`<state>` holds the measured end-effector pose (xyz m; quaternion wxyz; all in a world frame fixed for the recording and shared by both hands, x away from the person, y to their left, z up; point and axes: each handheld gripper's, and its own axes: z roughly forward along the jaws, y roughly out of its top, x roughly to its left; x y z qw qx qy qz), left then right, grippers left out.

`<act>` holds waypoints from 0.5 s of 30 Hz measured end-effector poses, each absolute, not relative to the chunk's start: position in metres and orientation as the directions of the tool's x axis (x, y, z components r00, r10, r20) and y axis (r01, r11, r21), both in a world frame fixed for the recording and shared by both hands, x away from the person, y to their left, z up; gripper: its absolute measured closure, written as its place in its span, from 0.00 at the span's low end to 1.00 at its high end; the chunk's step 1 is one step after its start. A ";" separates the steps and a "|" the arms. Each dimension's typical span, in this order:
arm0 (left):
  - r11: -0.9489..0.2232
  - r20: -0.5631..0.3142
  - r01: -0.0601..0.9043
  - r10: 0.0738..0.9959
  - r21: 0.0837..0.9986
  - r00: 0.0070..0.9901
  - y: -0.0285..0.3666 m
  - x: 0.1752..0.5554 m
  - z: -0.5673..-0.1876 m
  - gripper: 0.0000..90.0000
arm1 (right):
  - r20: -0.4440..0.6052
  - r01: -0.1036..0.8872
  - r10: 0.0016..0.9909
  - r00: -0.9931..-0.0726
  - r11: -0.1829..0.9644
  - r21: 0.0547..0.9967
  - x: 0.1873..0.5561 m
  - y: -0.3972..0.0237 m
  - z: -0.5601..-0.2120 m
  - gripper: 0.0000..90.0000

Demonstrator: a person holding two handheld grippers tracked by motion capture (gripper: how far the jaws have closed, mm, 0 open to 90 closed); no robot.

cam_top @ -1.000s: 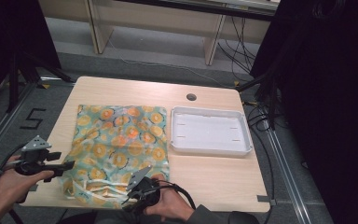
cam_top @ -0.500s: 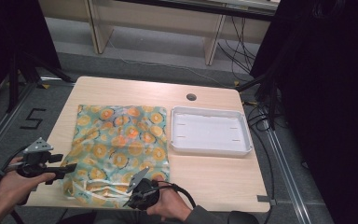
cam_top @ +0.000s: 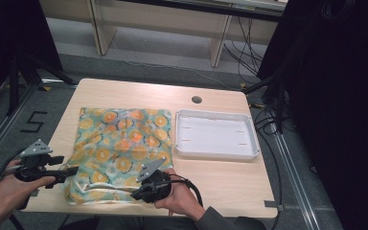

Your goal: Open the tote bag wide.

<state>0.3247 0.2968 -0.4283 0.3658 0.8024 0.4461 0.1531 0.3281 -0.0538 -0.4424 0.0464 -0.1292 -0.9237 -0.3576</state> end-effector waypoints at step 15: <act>-0.260 -0.055 0.492 0.841 0.831 0.538 0.300 0.322 -0.408 0.33 | 0.108 0.322 0.358 -0.928 0.616 0.719 0.396 -0.064 -0.410 1.00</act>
